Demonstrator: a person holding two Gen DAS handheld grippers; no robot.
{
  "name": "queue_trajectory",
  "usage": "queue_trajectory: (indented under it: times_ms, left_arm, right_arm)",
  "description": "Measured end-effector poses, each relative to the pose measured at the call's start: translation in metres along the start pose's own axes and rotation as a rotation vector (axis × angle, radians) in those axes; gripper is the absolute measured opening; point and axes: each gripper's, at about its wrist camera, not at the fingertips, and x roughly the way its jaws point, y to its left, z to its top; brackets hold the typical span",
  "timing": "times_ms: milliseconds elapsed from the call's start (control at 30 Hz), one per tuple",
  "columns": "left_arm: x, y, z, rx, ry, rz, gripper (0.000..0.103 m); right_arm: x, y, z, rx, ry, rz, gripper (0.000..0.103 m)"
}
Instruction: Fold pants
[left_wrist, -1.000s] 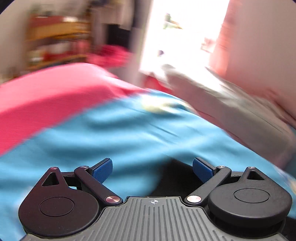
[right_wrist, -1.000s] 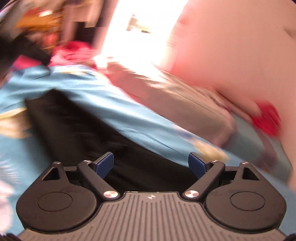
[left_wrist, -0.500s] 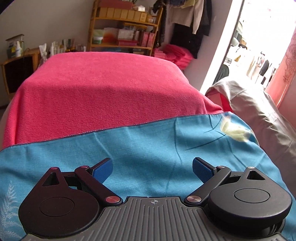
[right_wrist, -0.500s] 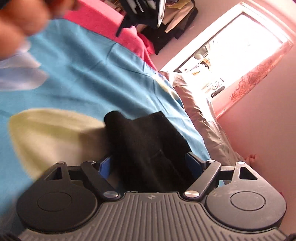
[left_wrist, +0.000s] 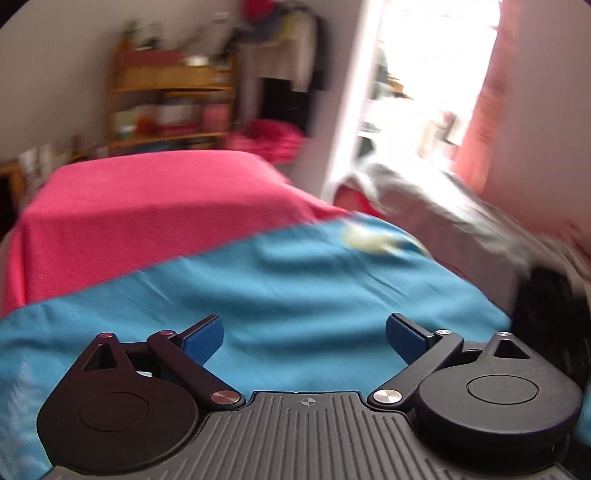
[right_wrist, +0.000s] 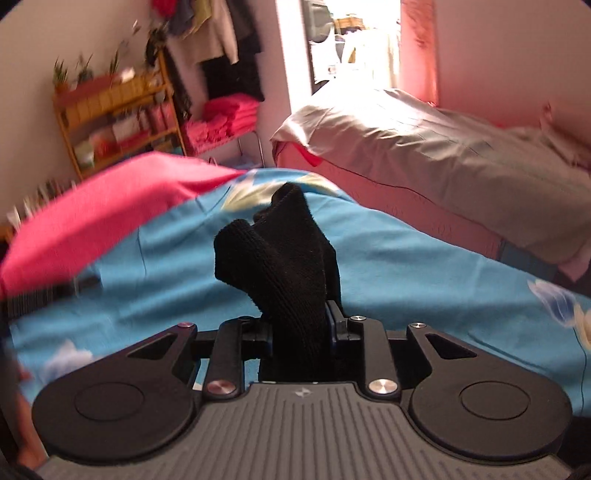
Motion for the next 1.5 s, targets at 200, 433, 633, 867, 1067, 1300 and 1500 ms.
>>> queue_trajectory:
  times_ms: [200, 433, 633, 867, 1067, 1300, 1500]
  left_arm:
    - [-0.040, -0.108, -0.066, 0.319, 0.071, -0.238, 0.103]
    - [0.010, -0.171, -0.103, 0.462, 0.215, -0.142, 0.103]
    - [-0.012, -0.178, -0.110, 0.525, 0.229, -0.337, 0.103]
    - [-0.033, -0.150, -0.104, 0.535, 0.328, -0.535, 0.103]
    - [-0.035, -0.152, -0.062, 0.442, 0.240, -0.515, 0.103]
    - [0.040, -0.207, -0.089, 0.433, 0.414, -0.458, 0.103]
    - [0.051, -0.165, -0.087, 0.308, 0.499, -0.663, 0.103]
  right_arm:
    - [-0.027, -0.040, -0.009, 0.115, -0.028, 0.030, 0.028]
    - [-0.082, -0.083, -0.032, 0.156, -0.080, -0.002, 0.023]
    - [-0.122, -0.196, -0.102, 0.410, -0.135, -0.074, 0.021]
    - [-0.152, -0.264, -0.184, 0.631, -0.172, -0.066, 0.043]
    - [-0.158, -0.211, -0.143, 0.340, -0.237, -0.346, 0.066]
    - [-0.101, -0.202, -0.142, 0.201, -0.042, -0.499, 0.088]
    - [-0.135, -0.283, -0.185, 0.624, -0.024, -0.174, 0.097]
